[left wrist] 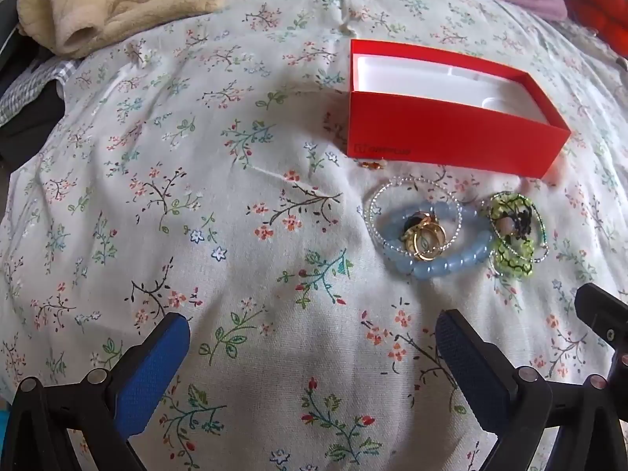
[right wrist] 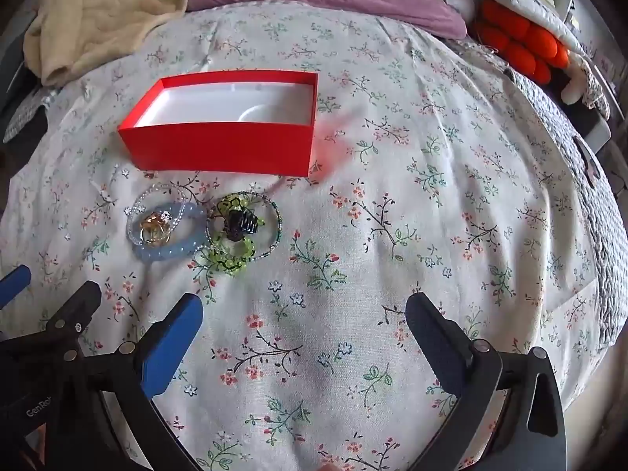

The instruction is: Organize jewelry

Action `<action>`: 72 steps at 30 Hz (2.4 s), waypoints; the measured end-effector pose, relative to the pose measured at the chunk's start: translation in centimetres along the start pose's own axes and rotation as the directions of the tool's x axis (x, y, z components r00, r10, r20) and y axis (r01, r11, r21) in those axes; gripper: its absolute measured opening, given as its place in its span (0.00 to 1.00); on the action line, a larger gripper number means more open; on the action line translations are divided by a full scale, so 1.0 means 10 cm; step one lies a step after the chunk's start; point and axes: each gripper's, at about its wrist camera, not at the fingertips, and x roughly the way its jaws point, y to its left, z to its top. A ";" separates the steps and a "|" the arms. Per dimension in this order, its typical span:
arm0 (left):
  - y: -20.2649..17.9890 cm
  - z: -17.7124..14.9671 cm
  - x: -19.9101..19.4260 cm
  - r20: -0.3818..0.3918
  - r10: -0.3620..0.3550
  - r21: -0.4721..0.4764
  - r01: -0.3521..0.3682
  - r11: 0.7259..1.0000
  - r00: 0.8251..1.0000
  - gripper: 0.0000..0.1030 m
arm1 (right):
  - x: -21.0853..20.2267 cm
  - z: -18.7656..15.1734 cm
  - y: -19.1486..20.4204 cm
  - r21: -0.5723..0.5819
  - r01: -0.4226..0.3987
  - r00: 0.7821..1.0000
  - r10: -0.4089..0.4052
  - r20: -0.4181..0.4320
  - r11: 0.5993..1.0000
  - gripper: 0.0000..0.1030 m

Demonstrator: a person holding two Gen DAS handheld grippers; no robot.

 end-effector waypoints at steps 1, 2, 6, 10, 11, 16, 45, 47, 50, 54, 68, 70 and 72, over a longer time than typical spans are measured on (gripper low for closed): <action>0.00 0.00 0.00 0.000 0.001 0.000 -0.001 1.000 1.000 1.00 | 0.00 0.00 0.00 0.000 0.000 1.000 0.000 -0.003 1.000 1.00; 0.00 0.00 0.00 0.000 0.002 0.000 -0.002 1.000 1.000 1.00 | 0.00 -0.01 -0.01 0.000 -0.001 1.000 0.001 -0.001 1.000 1.00; 0.00 0.00 0.00 0.000 0.001 -0.002 -0.001 1.000 1.000 1.00 | 0.00 0.00 -0.01 0.000 -0.001 1.000 0.001 -0.001 1.000 1.00; 0.00 0.00 0.00 0.000 0.001 0.000 -0.001 1.000 1.000 1.00 | -0.01 0.00 -0.01 0.002 -0.001 1.000 0.001 -0.002 1.000 1.00; -0.01 0.00 0.00 0.000 0.000 0.000 0.000 1.000 1.000 1.00 | -0.02 0.00 0.00 0.003 -0.001 1.000 0.001 -0.002 1.000 1.00; -0.01 0.01 -0.01 -0.002 0.001 0.002 -0.001 1.000 1.000 1.00 | -0.03 0.00 0.04 -0.006 -0.001 1.000 0.001 0.002 1.000 1.00; -0.01 0.01 -0.02 -0.001 0.003 0.008 -0.003 1.000 1.000 1.00 | 0.03 0.00 -0.04 0.000 0.001 1.000 -0.001 0.001 1.000 1.00; -0.01 0.01 -0.02 -0.002 0.003 0.009 -0.003 1.000 1.000 1.00 | 0.02 -0.02 -0.07 0.000 0.004 1.000 -0.004 -0.003 1.000 1.00; 0.01 0.02 -0.02 0.000 0.003 0.010 -0.003 1.000 1.000 1.00 | 0.02 -0.02 -0.07 -0.002 0.014 1.000 -0.014 -0.001 1.000 1.00; 0.04 0.05 -0.02 0.006 0.007 0.007 -0.007 1.000 1.000 1.00 | 0.01 -0.01 -0.06 0.003 0.009 1.000 -0.009 0.002 1.000 1.00; 0.14 0.13 0.13 -0.025 -0.023 -0.014 0.023 1.000 0.999 1.00 | 0.01 0.03 -0.18 0.028 0.020 1.000 -0.021 0.015 0.999 1.00; 0.12 0.16 0.14 -0.022 -0.042 -0.006 0.041 0.999 0.999 0.99 | 0.01 0.05 -0.21 0.030 0.008 1.000 -0.008 -0.005 1.000 1.00; 0.09 0.19 0.15 -0.030 -0.074 0.003 0.074 0.997 0.997 0.99 | 0.03 0.08 -0.23 0.022 -0.006 0.999 0.007 -0.048 1.000 1.00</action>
